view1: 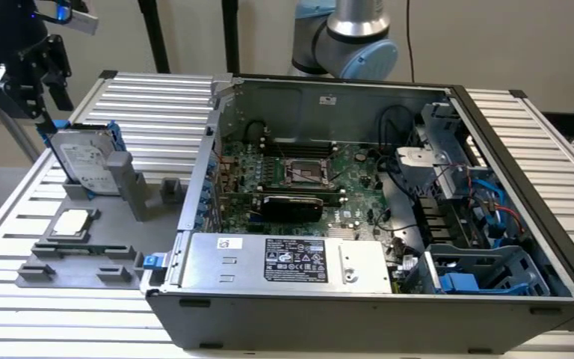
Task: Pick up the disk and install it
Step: 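Pick up the disk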
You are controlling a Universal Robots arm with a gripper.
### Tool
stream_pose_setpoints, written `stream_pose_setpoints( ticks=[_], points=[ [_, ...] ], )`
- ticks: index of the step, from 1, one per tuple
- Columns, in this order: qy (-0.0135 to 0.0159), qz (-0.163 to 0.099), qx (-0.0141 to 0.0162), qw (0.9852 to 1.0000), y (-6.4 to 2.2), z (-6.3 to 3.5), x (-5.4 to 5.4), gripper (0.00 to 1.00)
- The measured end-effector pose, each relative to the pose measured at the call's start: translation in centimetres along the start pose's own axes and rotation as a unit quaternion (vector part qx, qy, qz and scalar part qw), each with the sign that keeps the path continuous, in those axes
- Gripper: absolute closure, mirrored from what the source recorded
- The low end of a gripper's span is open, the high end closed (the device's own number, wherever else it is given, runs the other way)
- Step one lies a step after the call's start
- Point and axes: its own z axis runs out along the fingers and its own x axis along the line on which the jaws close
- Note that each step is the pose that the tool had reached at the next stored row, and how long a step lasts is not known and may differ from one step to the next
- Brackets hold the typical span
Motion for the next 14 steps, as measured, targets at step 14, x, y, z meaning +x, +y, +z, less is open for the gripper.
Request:
stream_pose_setpoints(
  ticks=[14],
  points=[
    [0.0,-0.003,0.0022,1.0,0.33,2.55,-0.1,0.0]
  ],
)
